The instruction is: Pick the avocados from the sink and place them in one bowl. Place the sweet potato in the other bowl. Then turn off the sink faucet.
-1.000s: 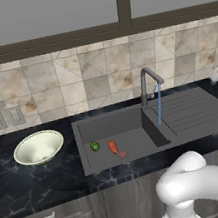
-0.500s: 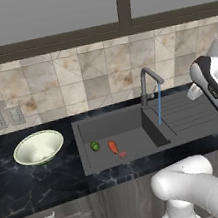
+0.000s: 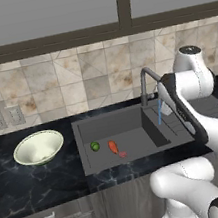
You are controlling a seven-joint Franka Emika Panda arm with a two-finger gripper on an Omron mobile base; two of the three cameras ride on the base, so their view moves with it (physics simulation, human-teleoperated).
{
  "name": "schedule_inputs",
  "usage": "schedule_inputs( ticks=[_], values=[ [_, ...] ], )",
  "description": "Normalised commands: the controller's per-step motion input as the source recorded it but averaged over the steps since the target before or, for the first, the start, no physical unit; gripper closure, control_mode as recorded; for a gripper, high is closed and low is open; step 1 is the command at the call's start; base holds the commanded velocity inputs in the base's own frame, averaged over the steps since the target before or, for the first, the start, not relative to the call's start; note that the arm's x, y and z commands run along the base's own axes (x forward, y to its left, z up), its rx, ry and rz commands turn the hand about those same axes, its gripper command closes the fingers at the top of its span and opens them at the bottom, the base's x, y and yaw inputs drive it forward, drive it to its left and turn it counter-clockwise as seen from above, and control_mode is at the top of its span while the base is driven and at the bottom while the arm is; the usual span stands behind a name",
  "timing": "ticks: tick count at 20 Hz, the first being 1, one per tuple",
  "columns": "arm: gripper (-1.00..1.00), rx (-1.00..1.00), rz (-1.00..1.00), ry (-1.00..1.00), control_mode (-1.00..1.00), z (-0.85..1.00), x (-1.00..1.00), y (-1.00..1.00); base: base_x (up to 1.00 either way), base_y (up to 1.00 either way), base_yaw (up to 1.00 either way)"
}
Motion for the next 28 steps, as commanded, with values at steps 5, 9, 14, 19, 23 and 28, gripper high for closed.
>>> schedule_inputs(
  ticks=[5,9,14,19,23,28],
  values=[
    [-1.00,0.00,0.00,0.08,-1.00,0.00,-0.01,0.93,0.00,0.00,0.00],
    [-1.00,0.00,0.00,0.20,-1.00,0.00,0.00,0.82,0.00,0.00,0.00],
    [-1.00,0.08,0.00,0.16,-1.00,0.00,0.00,0.31,0.00,0.00,0.00],
    [-1.00,0.14,0.00,0.06,-1.00,-0.18,0.02,0.00,0.00,0.00,0.00],
    [-1.00,0.05,-0.01,0.00,-1.00,-0.47,0.06,0.00,0.00,0.00,0.00],
    [-1.00,0.01,-0.05,0.00,-1.00,-0.54,0.11,0.03,0.00,0.00,0.00]
  ],
)
